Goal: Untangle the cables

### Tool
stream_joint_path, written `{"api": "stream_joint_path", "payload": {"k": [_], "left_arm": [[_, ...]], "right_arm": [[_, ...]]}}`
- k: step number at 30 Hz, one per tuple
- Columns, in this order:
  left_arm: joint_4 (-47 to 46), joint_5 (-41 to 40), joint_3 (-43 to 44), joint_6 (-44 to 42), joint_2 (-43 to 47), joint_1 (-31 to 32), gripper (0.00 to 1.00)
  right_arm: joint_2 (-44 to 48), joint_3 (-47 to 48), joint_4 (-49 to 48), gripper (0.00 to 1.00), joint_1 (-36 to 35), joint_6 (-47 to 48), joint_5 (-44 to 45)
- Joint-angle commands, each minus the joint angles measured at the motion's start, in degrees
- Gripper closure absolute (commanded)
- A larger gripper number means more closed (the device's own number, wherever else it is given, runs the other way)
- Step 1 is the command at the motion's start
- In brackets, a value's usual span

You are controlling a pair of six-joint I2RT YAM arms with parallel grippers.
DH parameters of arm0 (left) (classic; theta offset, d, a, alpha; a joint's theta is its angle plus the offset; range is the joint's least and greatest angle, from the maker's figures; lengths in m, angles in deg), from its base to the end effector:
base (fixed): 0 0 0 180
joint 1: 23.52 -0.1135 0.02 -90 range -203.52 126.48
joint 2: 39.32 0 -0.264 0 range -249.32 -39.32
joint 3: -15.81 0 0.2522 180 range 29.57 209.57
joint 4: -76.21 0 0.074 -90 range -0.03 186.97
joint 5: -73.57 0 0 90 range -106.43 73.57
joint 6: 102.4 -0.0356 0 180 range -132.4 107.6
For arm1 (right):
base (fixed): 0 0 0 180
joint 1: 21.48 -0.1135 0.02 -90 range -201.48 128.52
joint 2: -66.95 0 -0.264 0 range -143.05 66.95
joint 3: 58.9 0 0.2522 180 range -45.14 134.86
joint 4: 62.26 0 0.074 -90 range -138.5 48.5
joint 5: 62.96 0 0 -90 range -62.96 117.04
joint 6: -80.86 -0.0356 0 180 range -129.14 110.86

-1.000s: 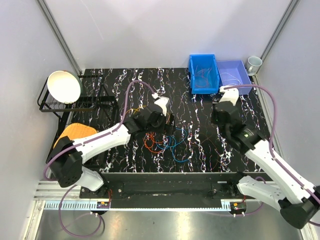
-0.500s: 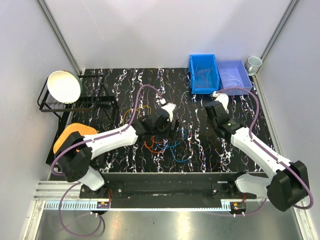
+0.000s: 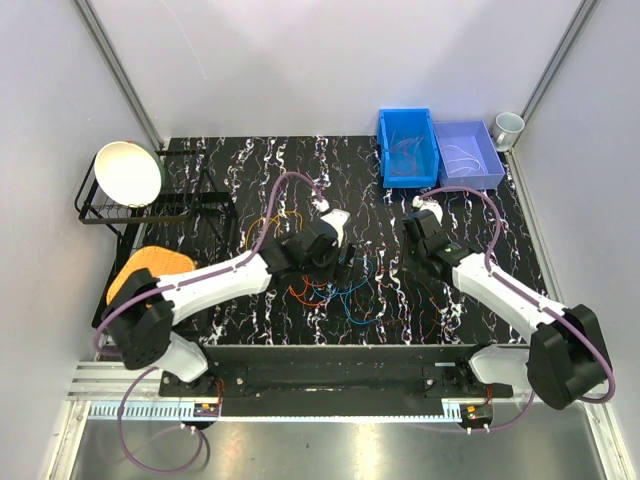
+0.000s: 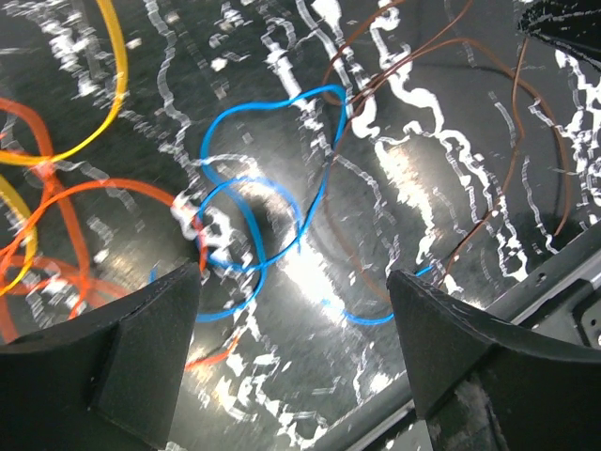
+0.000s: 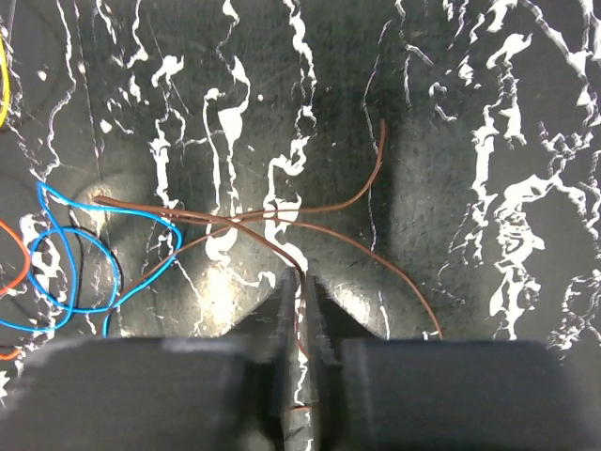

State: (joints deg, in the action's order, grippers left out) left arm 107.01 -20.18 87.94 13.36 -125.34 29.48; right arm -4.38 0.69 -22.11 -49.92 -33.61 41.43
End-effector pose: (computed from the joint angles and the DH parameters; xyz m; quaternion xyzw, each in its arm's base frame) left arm 0.1971 -0.2576 0.2393 0.2049 0.8994 -0.2209 0.3167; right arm 0.2235 0.1110 0.2269 0.0084 0.9386 0.0383 0.3427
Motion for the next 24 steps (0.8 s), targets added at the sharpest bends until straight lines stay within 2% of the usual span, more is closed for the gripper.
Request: {"api": "stream_joint_path", "payload": {"k": [1,7,11,15,21,24], "left_arm": [[8.3,-6.4,2.6,0.3,7.4,0.4,0.17],[21.8,-13.4,4.8,-0.9,15.8,0.4,0.16],[29.2,-19.1,4.8,-1.5,20.7,0.2,0.13],[32.0,-21.9,1.6,-1.8,26.2,0.1,0.12],[30.9,-24.1,-4.7,-1.1,34.1,-0.3,0.10],[30.1,-24.6,-5.7,-1.2,35.2,-0.3,0.09]], "right_arm": [[-1.7,0.1,-0.3,0.78,0.1,-0.8,-2.5],[-3.0,3.0,1.6,0.36,0.1,0.1,0.7],[-4.3,4.0,2.5,0.26,0.2,0.7,1.5],[-6.1,3.5,2.9,0.21,0.3,0.9,2.7],[-9.8,4.4,3.0,0.20,2.5,0.7,2.8],[-13.3,5.7,3.0,0.21,4.2,0.2,1.8]]}}
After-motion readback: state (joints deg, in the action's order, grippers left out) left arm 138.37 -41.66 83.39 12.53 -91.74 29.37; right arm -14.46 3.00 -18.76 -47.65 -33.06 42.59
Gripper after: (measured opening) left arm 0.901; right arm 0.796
